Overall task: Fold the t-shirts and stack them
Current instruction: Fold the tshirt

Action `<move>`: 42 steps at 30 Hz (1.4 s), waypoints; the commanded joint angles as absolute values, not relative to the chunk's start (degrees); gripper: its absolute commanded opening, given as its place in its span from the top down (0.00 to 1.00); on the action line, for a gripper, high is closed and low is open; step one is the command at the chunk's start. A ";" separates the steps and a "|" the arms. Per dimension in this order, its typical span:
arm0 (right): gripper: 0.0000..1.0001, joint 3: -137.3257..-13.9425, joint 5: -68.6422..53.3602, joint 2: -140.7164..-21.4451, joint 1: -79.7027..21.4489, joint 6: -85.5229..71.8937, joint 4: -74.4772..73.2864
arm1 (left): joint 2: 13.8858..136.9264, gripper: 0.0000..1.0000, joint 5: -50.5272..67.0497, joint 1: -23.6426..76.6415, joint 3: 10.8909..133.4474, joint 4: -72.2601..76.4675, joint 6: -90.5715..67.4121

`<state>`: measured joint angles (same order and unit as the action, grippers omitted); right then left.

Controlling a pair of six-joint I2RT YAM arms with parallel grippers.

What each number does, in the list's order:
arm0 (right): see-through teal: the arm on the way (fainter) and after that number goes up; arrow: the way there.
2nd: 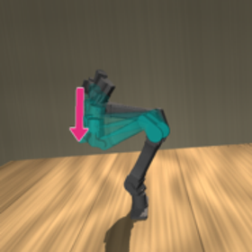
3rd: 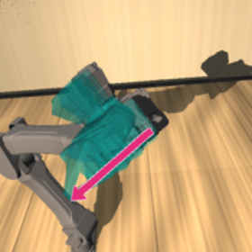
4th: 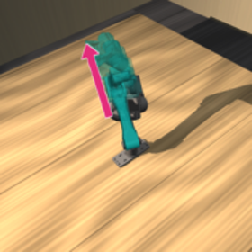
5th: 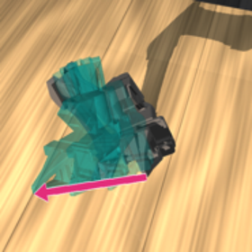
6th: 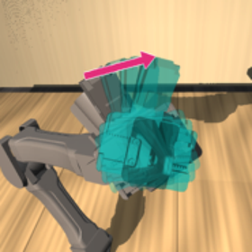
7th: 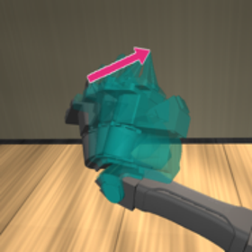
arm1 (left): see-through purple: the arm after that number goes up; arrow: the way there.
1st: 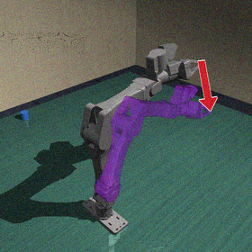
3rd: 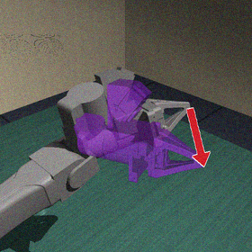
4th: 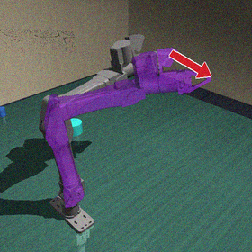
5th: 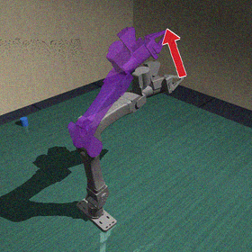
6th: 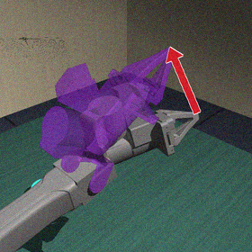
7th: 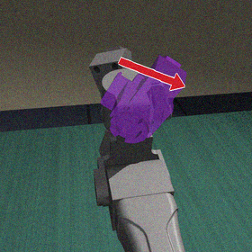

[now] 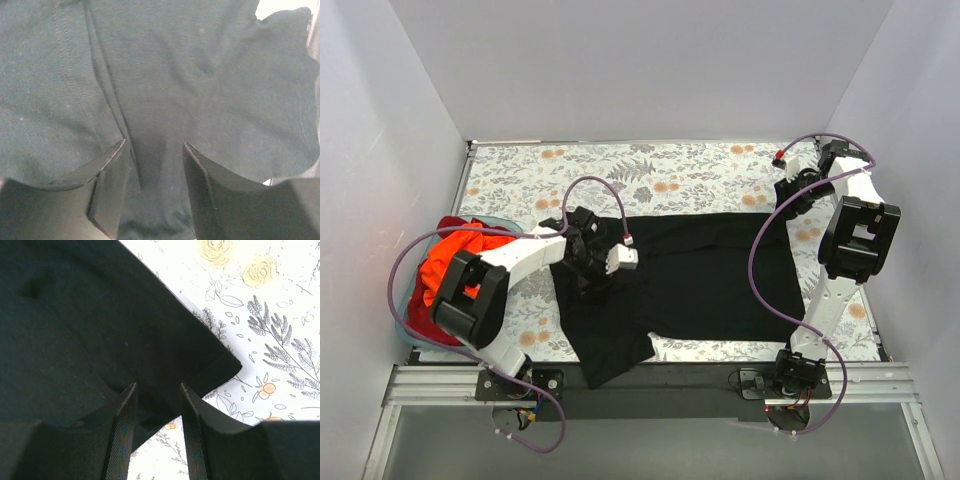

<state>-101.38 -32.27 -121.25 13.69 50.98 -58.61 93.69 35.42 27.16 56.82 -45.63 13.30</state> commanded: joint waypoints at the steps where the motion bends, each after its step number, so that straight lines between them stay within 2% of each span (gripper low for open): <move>1: 0.55 -101.51 -32.08 -120.85 13.45 51.42 -59.94 | 87.46 0.53 34.63 27.60 56.24 -43.60 17.68; 3: 0.55 -102.65 -31.99 -121.46 13.45 50.89 -59.77 | 88.15 0.53 34.28 26.38 58.17 -41.67 9.37; 6: 0.55 -105.20 -30.86 -122.60 13.10 49.22 -59.50 | 96.02 0.53 39.54 18.50 68.43 -41.57 0.47; 7: 0.55 -106.25 -30.59 -123.48 12.75 48.70 -59.50 | 98.67 0.53 39.72 16.37 74.73 -41.22 -7.48; 10: 0.55 -110.03 -28.92 -125.50 12.05 45.97 -58.89 | 109.11 0.53 35.09 9.68 88.27 -41.83 -18.15; 14: 0.57 -111.18 -25.23 -126.91 10.20 44.65 -58.19 | 118.01 0.53 29.56 5.28 98.67 -44.56 -23.36; 18: 0.60 -110.57 -21.81 -127.79 8.35 43.07 -56.70 | 122.07 0.53 25.24 3.96 102.03 -44.91 -26.28; 28: 0.62 -109.16 -15.30 -131.13 6.24 41.75 -53.97 | 124.45 0.52 21.27 3.87 97.47 -41.57 -24.26; 35: 0.62 -107.58 -10.99 -132.10 6.15 41.92 -53.18 | 122.52 0.77 23.64 2.12 94.40 -42.54 -23.03; 36: 0.62 -106.97 -10.81 -132.01 6.15 42.01 -53.00 | 122.26 0.90 23.64 1.85 94.13 -42.10 -23.03; 38: 0.62 -106.61 -10.46 -131.84 6.15 41.92 -52.56 | 121.82 1.00 23.30 1.15 93.87 -41.49 -22.85; 42: 0.62 -106.70 -9.32 -131.92 6.24 40.52 -50.46 | 122.69 1.00 21.28 0.53 95.62 -38.50 -23.55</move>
<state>-108.55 -13.19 -131.17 5.76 41.54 -53.19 124.75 23.49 1.58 94.85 -41.19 -23.88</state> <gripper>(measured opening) 0.377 0.033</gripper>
